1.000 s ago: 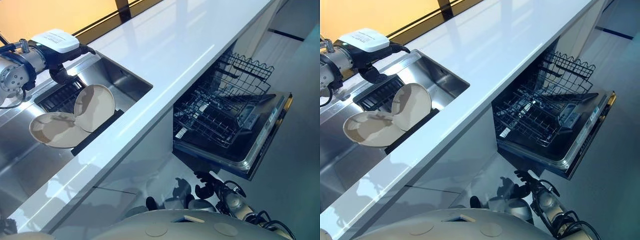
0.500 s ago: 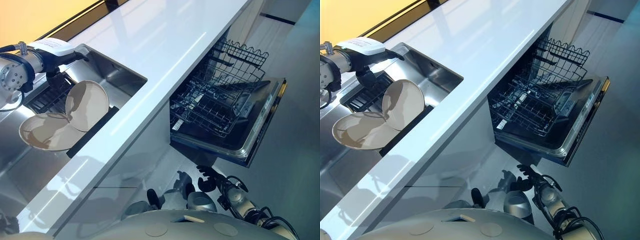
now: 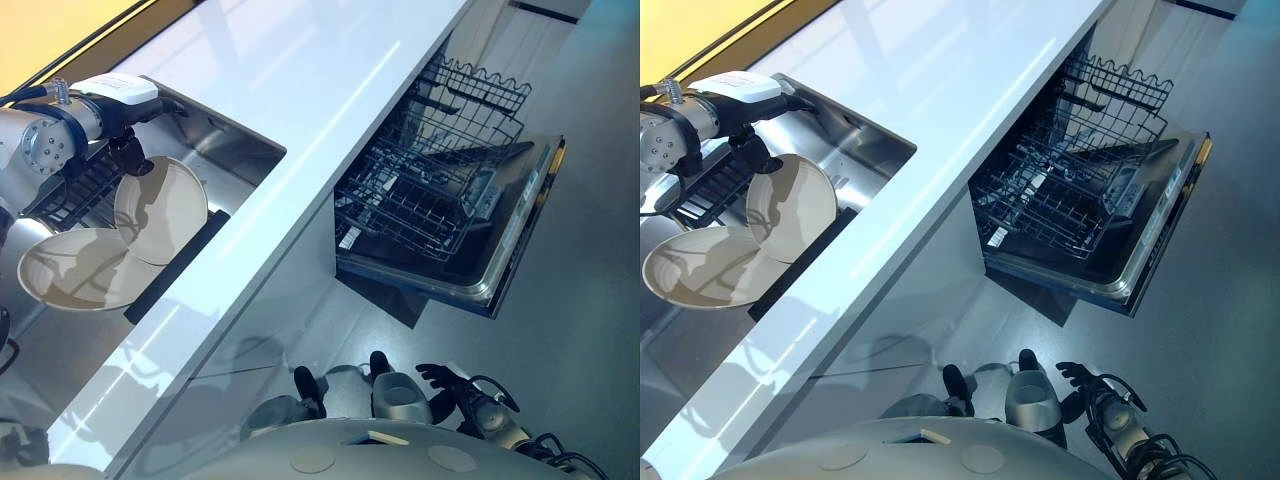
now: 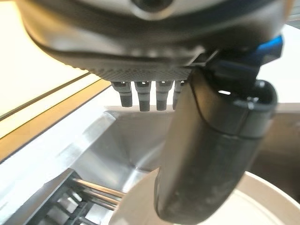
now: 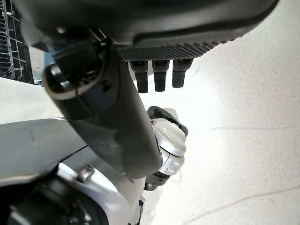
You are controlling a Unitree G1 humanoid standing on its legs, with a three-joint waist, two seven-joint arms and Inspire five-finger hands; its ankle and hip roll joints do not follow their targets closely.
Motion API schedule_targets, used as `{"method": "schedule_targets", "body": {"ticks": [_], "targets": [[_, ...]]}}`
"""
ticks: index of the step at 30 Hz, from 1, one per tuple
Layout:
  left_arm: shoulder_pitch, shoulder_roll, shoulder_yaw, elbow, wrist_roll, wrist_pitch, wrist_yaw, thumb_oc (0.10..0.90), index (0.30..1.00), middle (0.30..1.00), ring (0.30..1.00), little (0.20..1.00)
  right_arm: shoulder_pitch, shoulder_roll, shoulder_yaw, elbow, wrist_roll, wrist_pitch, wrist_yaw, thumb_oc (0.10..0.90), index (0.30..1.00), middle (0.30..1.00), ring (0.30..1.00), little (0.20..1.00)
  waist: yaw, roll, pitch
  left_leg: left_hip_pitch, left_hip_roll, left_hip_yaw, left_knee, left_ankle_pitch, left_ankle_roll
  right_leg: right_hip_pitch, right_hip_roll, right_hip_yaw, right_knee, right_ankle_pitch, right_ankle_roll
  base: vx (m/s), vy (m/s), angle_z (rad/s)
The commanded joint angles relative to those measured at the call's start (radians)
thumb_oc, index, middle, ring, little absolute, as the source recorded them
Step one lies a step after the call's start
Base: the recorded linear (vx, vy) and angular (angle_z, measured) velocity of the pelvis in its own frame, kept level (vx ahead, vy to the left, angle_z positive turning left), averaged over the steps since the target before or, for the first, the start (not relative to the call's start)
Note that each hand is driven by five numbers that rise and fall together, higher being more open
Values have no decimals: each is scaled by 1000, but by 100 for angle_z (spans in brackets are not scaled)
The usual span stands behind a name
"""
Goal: Pick up plates and place into dishwasher.
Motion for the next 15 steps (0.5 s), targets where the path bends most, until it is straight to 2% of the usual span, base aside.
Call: {"method": "schedule_targets", "body": {"ticks": [1, 5, 15], "targets": [[-194, 9, 66, 80, -48, 44, 21, 800, 900, 900, 900, 900, -2, -32, 27, -8, -20, -29, -10, 800, 900, 900, 900, 900, -16, 33, -33, -17, -86, 4, 130, -183, 68, -118, 4, 31, 105, 23, 110, 5, 10, -6], [-187, -11, 61, 89, -55, 54, -43, 800, 900, 900, 900, 900, -5, -38, 24, -13, -21, -29, -11, 800, 900, 900, 900, 900, -22, 34, -25, -24, -87, 7, 139, -185, 67, -125, 3, 36, 106, 28, 108, 0, 9, -7], [-178, -24, 24, 79, 9, 3, -176, 800, 900, 900, 900, 900, -6, -51, 10, -24, -25, -28, -7, 800, 900, 900, 900, 900, -30, 39, -13, -32, -89, 6, 155, -189, 63, -123, 1, 33, 91, 23, 104, 0, 0, 0]]}}
